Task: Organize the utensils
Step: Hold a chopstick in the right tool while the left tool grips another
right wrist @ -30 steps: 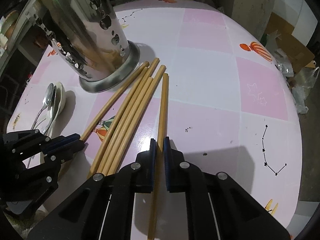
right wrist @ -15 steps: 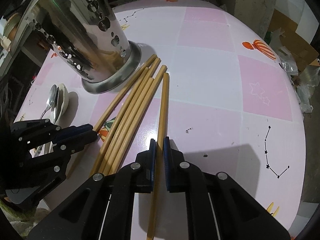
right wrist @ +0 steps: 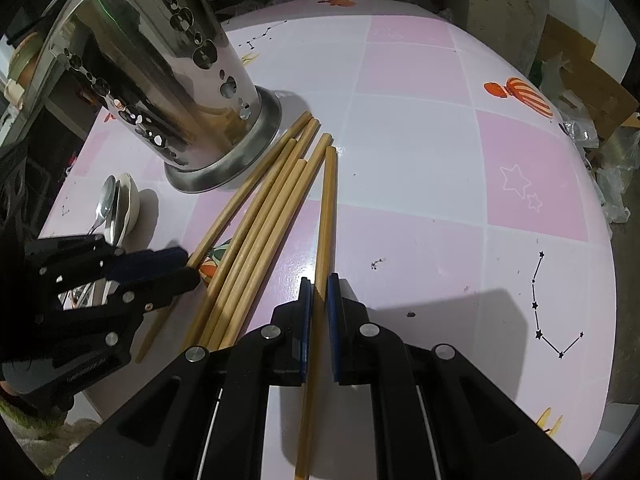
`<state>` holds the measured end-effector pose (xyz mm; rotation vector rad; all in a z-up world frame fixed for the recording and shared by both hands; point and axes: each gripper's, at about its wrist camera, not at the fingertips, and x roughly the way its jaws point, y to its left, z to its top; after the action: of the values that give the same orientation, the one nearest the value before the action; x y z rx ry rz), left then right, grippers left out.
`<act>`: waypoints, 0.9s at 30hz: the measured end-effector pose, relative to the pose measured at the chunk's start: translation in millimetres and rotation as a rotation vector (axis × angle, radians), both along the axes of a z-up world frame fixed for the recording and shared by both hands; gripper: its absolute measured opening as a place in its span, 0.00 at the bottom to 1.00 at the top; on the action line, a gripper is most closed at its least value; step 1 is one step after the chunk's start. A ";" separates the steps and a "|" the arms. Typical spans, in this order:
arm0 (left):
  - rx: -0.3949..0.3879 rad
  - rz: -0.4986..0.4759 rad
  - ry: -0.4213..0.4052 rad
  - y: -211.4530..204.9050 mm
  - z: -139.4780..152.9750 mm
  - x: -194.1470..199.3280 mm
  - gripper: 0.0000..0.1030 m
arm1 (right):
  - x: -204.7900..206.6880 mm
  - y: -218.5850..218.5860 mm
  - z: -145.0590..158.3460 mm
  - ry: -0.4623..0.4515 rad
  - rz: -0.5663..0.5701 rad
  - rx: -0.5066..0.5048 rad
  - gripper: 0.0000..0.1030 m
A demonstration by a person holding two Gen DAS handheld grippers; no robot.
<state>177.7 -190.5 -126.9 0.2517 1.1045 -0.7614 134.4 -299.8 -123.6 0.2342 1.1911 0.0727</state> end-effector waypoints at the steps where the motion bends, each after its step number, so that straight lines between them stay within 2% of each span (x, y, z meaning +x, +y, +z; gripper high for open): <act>1: 0.000 -0.001 0.001 -1.2 0.0 1.6 0.15 | 0.5 -0.3 -0.5 0.000 0.000 0.001 0.08; 10: 0.038 -0.011 -0.035 -20.6 0.2 15.1 0.15 | 0.5 1.1 -0.5 -0.002 -0.001 -0.006 0.08; 16: 0.085 -0.033 -0.092 -31.2 0.1 12.7 0.15 | 4.5 1.9 0.4 0.000 0.003 -0.023 0.08; 20: 0.103 -0.030 -0.120 -33.4 -0.4 12.2 0.09 | 5.1 1.5 0.1 -0.002 -0.004 -0.024 0.08; 27: 0.079 -0.025 -0.123 -26.6 -1.2 13.6 0.06 | 4.1 0.9 -0.7 -0.007 -0.018 -0.008 0.08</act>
<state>191.3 -217.1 -128.1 0.3753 1.0181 -0.7156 138.5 -299.0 -124.3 0.2370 1.1822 0.0532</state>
